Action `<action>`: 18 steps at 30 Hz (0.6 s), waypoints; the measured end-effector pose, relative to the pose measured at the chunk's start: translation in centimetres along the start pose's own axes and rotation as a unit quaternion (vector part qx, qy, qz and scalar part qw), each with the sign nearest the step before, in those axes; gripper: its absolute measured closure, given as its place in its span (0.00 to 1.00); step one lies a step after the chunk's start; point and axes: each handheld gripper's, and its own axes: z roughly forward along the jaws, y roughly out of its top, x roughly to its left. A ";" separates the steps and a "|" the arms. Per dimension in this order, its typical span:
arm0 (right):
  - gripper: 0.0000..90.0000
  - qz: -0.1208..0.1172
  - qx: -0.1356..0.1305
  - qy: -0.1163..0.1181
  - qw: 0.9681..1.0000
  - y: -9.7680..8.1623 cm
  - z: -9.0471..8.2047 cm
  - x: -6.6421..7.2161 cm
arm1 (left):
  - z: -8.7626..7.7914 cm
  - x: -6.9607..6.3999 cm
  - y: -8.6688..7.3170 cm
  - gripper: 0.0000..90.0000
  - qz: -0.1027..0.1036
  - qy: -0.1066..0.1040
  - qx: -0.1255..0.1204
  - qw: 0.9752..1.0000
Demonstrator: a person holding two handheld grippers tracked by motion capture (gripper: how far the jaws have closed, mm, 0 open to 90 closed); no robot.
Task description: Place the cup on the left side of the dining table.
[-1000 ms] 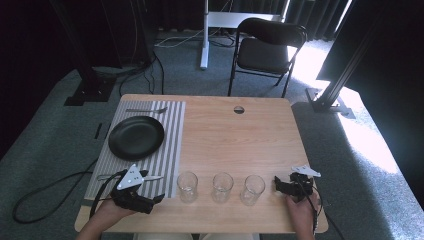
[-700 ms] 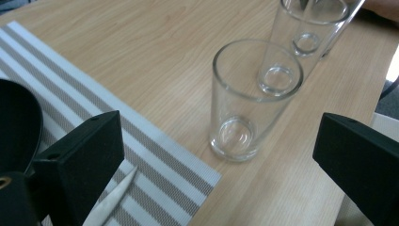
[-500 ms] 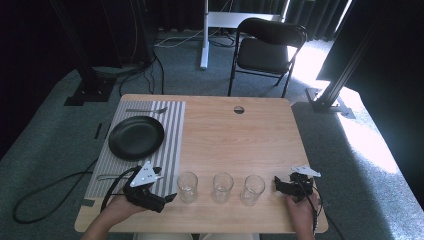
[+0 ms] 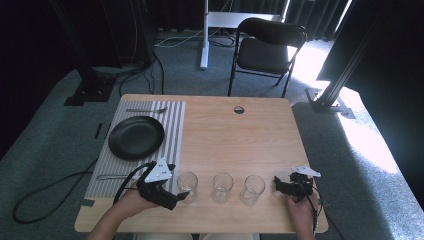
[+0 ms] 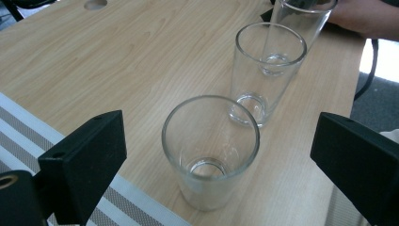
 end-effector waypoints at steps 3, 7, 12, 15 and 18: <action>0.13 0.000 0.000 0.000 1.000 0.0 0.0 0.0 | 0.4 -0.2 0.5 0.05 0.006 -0.008 0.002 1.000; 0.13 0.000 0.000 0.000 1.000 0.0 0.0 0.0 | 0.9 -0.4 1.3 0.05 0.010 -0.012 0.000 1.000; 0.13 -0.001 0.000 0.001 1.000 0.0 0.0 0.0 | 1.6 -0.7 2.2 0.05 0.019 -0.025 0.003 1.000; 0.13 -0.001 0.000 0.001 1.000 0.0 0.0 0.0 | 2.1 -0.9 2.7 0.05 0.023 -0.030 0.005 0.999; 0.14 -0.002 -0.001 0.001 1.000 0.0 0.0 0.0 | 2.7 -1.2 3.2 0.05 0.026 -0.039 0.006 0.999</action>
